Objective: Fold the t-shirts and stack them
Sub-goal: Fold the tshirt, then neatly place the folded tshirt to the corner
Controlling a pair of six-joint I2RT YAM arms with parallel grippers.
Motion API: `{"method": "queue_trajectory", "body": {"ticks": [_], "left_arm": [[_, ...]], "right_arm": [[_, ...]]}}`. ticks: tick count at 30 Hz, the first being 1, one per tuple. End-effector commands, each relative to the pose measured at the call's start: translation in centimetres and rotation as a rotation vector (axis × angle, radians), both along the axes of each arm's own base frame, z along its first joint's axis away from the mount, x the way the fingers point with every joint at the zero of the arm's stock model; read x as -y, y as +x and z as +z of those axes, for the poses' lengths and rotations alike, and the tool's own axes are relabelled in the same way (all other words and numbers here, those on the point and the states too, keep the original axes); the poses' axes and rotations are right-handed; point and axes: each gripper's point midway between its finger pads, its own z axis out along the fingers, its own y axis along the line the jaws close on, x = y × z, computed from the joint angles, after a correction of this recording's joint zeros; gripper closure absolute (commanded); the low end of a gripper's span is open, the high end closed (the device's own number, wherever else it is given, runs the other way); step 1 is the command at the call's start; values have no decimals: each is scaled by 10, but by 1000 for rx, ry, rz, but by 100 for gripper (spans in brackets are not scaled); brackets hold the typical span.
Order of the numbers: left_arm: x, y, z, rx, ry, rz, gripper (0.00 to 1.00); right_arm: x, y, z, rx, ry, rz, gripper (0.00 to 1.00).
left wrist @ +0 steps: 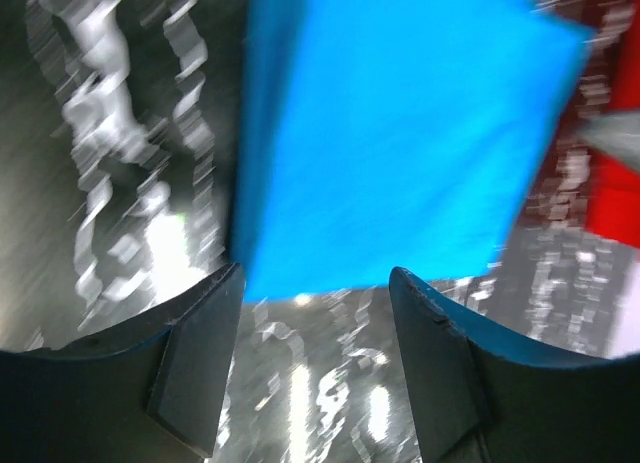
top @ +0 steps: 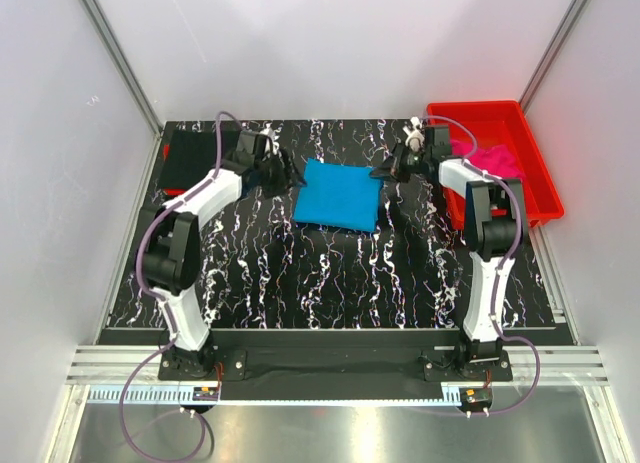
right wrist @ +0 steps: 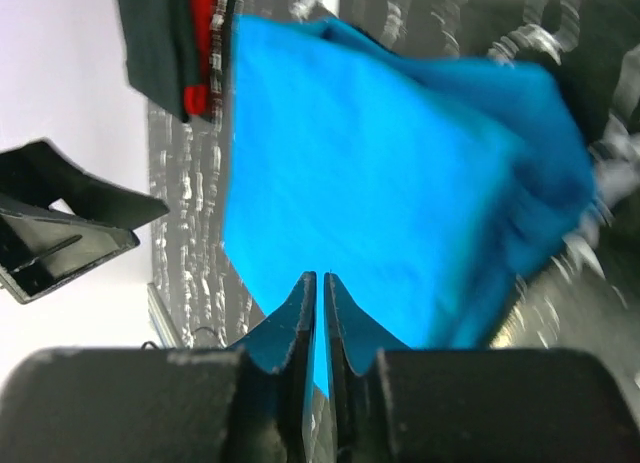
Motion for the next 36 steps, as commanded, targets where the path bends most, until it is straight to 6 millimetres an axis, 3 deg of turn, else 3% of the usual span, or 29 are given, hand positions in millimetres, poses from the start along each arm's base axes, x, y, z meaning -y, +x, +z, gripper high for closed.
{"method": "queue_trajectory", "body": {"ticks": [1,6,7,12,13,15,16,18,24,26,30,31,36], "left_arm": [[36,27,16,113,-131,-114,35],[42,35,-17,69,-166,-89,35],[39,35,-32,42,-151,-76,35],[23,34,-63,-9,-49,-19,35],[18,32,-68,-22,-23,-4,35],[14,30,-65,-18,-10,10,35],[12,25,-68,-25,-8,17,34],[12,24,-48,20,-30,22,34],[17,25,1,83,-63,-22,32],[16,28,7,95,-55,-23,32],[14,27,-6,54,-82,-68,32],[14,27,-20,22,-94,-84,32],[6,30,-44,-23,-86,-129,33]], "right_arm": [[-29,10,2,19,77,78,87],[-23,29,-36,5,82,28,84],[-17,30,-49,-20,86,17,84],[-10,30,-57,-31,120,25,82],[-12,28,-50,-20,126,46,82],[-14,27,-39,-2,135,72,81],[-16,23,-24,20,154,102,81],[-18,18,2,64,170,132,81],[-27,-16,22,72,202,210,81],[-30,-29,10,34,200,222,81],[-27,-49,-23,-40,181,205,81],[-25,-57,-34,-71,176,199,81],[-15,-67,-73,-164,85,159,81]]}}
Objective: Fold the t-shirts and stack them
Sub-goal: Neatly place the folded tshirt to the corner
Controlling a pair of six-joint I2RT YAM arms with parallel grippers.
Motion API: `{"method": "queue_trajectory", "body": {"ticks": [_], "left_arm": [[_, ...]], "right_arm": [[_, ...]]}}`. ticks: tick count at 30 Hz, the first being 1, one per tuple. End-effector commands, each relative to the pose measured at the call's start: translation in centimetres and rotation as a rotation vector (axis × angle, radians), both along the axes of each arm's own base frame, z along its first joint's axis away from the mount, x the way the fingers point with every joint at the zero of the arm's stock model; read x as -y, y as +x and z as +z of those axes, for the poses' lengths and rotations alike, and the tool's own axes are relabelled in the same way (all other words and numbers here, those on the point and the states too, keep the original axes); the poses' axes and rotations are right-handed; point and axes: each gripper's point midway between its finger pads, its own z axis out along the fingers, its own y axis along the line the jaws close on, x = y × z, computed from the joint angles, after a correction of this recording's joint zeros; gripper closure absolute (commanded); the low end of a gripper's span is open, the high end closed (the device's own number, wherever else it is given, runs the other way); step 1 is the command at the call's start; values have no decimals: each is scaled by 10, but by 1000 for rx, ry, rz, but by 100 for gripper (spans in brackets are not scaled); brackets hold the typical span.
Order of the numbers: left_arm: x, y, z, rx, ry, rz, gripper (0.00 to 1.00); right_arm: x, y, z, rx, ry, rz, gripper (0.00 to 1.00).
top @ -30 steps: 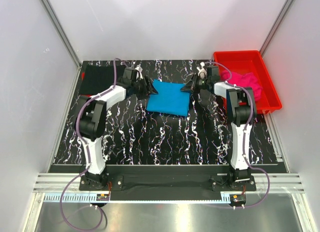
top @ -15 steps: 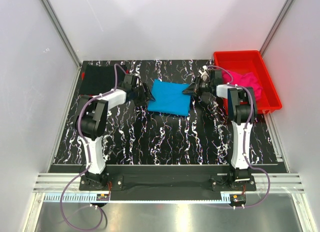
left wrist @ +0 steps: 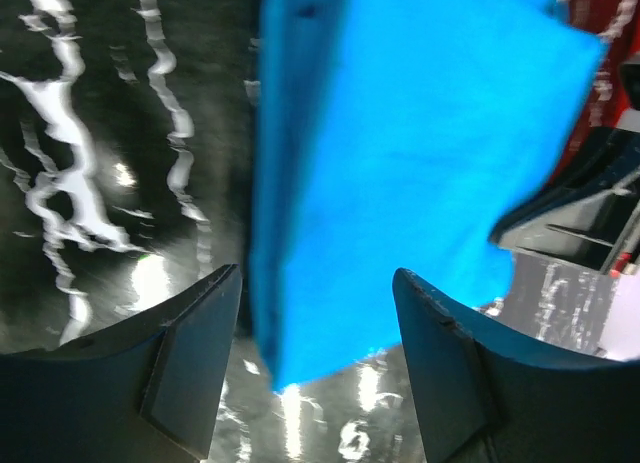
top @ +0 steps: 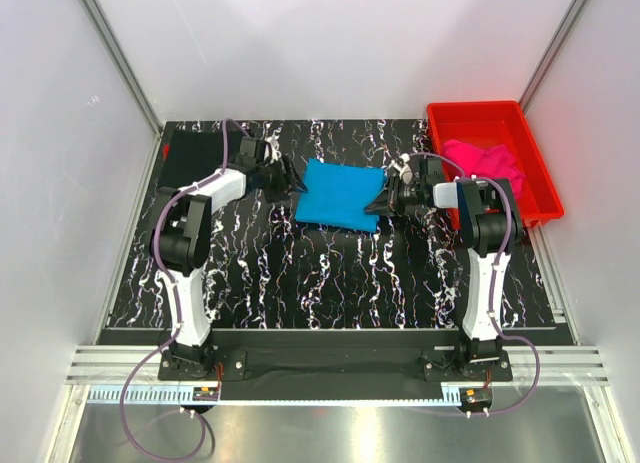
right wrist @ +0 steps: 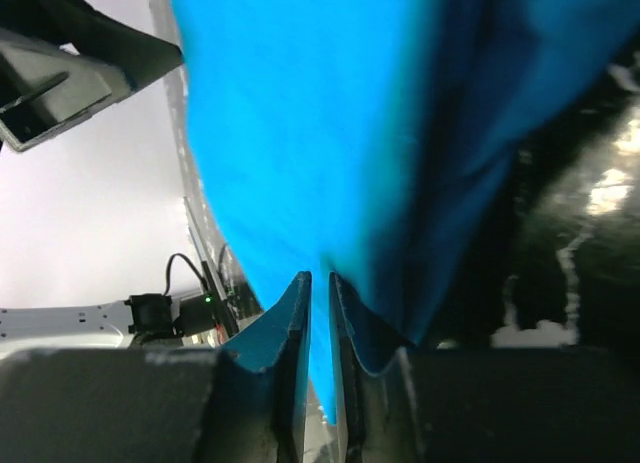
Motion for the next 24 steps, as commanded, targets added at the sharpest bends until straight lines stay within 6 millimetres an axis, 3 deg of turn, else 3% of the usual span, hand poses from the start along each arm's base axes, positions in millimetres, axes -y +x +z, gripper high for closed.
{"method": "queue_trajectory", "body": {"ticks": [1,8,9,12,15,19,24], "left_arm": [[-2,2,-7,-1,-2,-66,33],[-22,-5,-22,-46,81,-52,31],[-22,-5,-26,-52,80,-55,31],[-18,-9,-32,-70,48,-74,31],[-14,-17,-39,-93,16,-78,37],[-16,-26,-41,-101,17,-74,44],[-13,-39,-43,-147,-21,-84,60]], "right_arm": [[4,0,-15,9,-56,4,81],[9,-20,18,19,-93,15,72],[14,-18,27,37,-131,-14,61],[27,-20,28,-7,-241,-100,47],[37,-29,21,-32,-336,-129,47],[33,-40,8,-62,-368,-86,55],[29,-58,-16,-95,-445,-50,54]]}}
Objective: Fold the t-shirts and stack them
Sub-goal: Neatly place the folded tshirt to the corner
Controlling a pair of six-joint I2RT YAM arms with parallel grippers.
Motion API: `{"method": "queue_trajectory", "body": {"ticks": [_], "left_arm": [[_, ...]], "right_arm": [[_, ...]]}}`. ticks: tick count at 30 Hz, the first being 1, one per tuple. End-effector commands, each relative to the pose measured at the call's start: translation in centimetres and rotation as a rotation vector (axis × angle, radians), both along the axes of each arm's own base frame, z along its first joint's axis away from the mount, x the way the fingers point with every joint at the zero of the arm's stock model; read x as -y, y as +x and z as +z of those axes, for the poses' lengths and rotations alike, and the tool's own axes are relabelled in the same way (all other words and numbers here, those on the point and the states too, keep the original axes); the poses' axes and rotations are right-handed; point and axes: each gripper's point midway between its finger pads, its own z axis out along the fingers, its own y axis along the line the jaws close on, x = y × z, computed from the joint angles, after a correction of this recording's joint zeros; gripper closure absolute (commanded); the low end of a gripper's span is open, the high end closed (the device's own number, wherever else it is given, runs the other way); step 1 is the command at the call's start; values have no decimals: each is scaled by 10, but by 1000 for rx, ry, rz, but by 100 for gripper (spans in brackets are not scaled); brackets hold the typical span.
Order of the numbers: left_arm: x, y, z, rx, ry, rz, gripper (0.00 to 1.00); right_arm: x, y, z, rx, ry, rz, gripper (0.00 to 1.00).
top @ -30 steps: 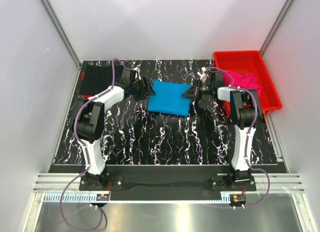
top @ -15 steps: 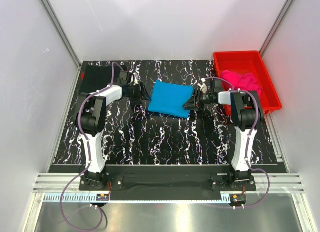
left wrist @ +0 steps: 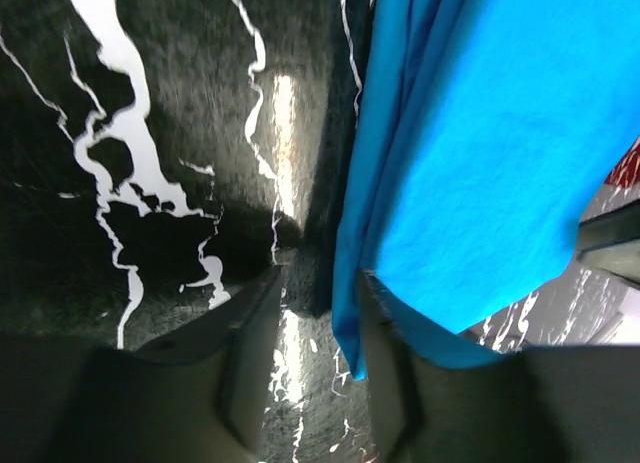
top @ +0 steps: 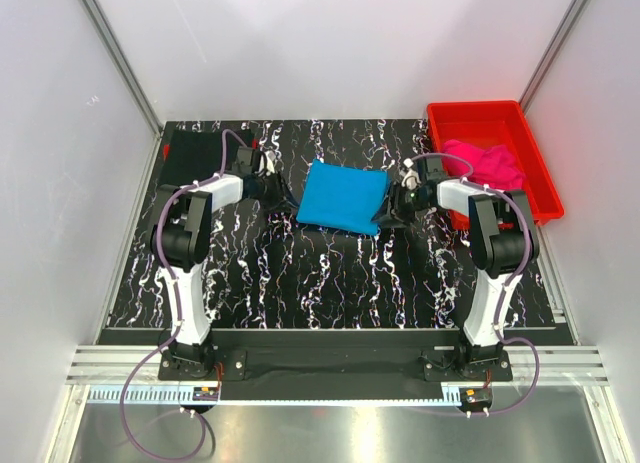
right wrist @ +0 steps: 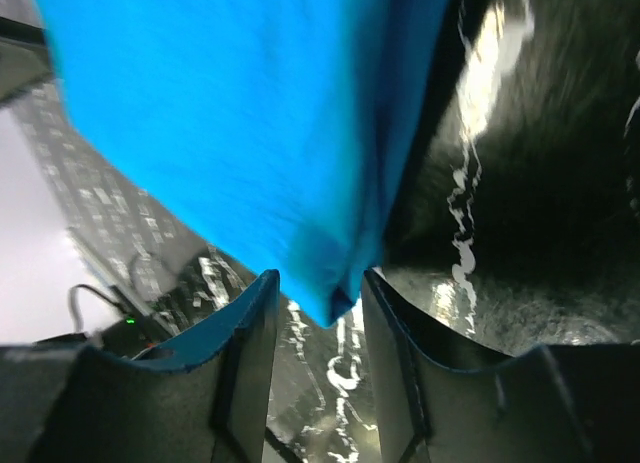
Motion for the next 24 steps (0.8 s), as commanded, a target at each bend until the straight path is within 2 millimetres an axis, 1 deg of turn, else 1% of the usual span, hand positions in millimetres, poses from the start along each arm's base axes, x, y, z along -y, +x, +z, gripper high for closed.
{"method": "queue_trajectory", "body": {"ticks": [1,2,3,4,5,6,7,8,9,10,11,13,14,15,16,17,18,19,20,21,22,23,24], "left_arm": [[1,-18,-1,-49,-18,-22,65],[2,-21,3,-47,-15,-21,66],[1,-27,1,-62,-9,-14,69],[1,-31,2,-77,-8,-1,74],[0,-41,8,-94,4,8,75],[-5,-44,10,-91,31,31,76],[-7,-48,13,-96,41,52,78],[-11,-51,18,-96,54,69,78],[-17,-51,28,-69,75,99,78],[-20,-50,33,-63,83,121,73],[-23,-46,39,-41,82,131,60],[-17,-31,58,46,47,94,53],[-13,-19,66,107,29,68,47],[-1,-9,80,155,-19,11,45],[1,-1,67,148,-9,-25,44],[6,14,77,176,-18,-48,43],[11,18,77,181,-37,-85,42],[12,23,75,195,-30,-110,41],[15,29,63,191,-31,-123,39],[17,36,64,211,-33,-132,37],[17,39,56,208,-23,-139,37],[18,47,46,195,-18,-142,37],[19,49,38,184,-18,-152,37]], "right_arm": [[7,-23,-28,-54,-119,23,54],[10,-28,-31,-58,-139,24,55],[14,-29,-31,-49,-158,16,56],[17,-38,-36,-67,-171,17,58],[19,-42,-32,-59,-183,16,64],[24,-44,-33,-59,-208,7,65],[27,-53,-37,-71,-224,10,66],[30,-57,-35,-74,-236,13,67],[33,-58,-32,-62,-252,6,67],[35,-61,-32,-69,-259,5,67],[36,-64,-32,-76,-265,5,68],[37,-63,-29,-68,-267,3,69],[37,-63,-29,-69,-267,8,69],[36,-62,-26,-58,-266,7,69],[36,-62,-25,-55,-264,9,69],[35,-60,-20,-38,-256,6,68],[34,-60,-17,-33,-246,6,66],[33,-60,-13,-28,-238,4,62],[32,-59,-10,-21,-231,-3,60],[29,-58,-4,-7,-210,-2,57],[27,-57,-1,4,-197,-6,56],[23,-54,5,20,-173,-7,53],[22,-53,7,27,-165,-8,52]]}}
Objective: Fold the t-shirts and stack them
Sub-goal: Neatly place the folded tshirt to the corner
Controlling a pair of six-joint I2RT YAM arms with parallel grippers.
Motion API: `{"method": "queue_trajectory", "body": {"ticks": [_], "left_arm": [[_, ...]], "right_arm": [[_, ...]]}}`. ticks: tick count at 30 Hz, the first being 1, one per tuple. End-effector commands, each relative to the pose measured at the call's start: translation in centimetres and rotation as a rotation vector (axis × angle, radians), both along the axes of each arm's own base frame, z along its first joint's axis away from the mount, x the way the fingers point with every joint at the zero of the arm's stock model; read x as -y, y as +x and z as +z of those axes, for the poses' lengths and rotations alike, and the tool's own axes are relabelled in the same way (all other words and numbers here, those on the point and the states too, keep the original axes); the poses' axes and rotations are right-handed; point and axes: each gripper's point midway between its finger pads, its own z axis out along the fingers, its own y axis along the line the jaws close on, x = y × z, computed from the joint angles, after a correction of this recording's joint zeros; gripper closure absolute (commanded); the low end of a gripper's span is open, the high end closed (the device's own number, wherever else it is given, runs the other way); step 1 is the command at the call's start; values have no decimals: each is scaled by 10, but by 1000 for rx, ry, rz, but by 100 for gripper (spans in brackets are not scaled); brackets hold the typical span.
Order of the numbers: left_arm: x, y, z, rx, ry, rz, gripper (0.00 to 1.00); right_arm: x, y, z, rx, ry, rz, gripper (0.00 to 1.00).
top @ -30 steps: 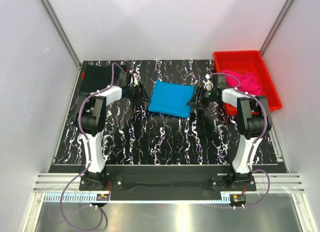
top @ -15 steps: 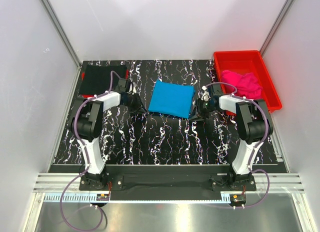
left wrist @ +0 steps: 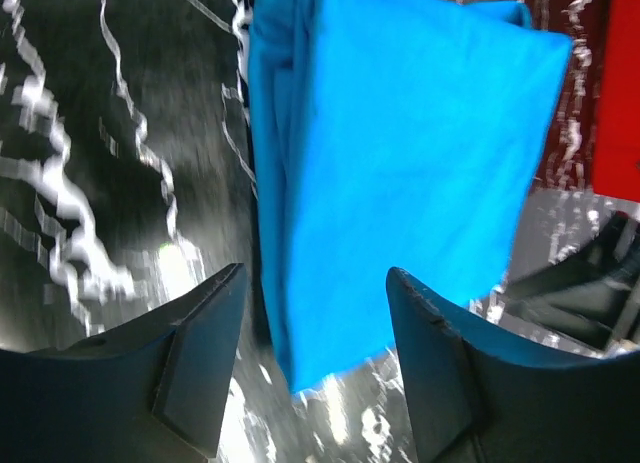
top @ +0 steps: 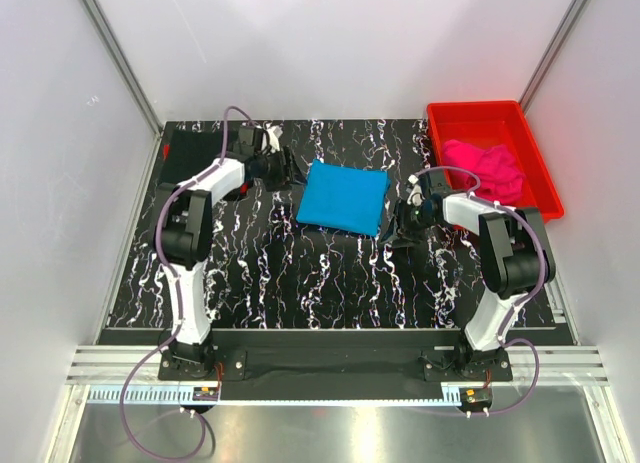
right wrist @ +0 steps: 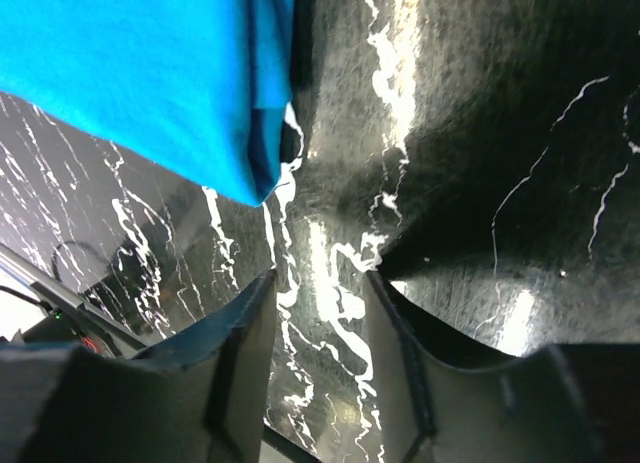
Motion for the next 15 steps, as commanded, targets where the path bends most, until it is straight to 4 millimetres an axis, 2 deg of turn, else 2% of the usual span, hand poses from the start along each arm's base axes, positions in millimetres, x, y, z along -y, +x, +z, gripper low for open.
{"method": "queue_trajectory", "body": {"ticks": [1,2,10,15], "left_arm": [[9,13,-24,10,-11,-93,37],[12,17,-35,-6,-20,-103,37],[15,12,-61,-70,22,-84,37],[33,3,-73,-84,37,-90,37]], "right_arm": [[-5,7,20,71,27,1,51],[-5,8,21,75,32,3,49],[-7,10,25,102,39,5,46],[-8,12,23,97,47,3,46]]}}
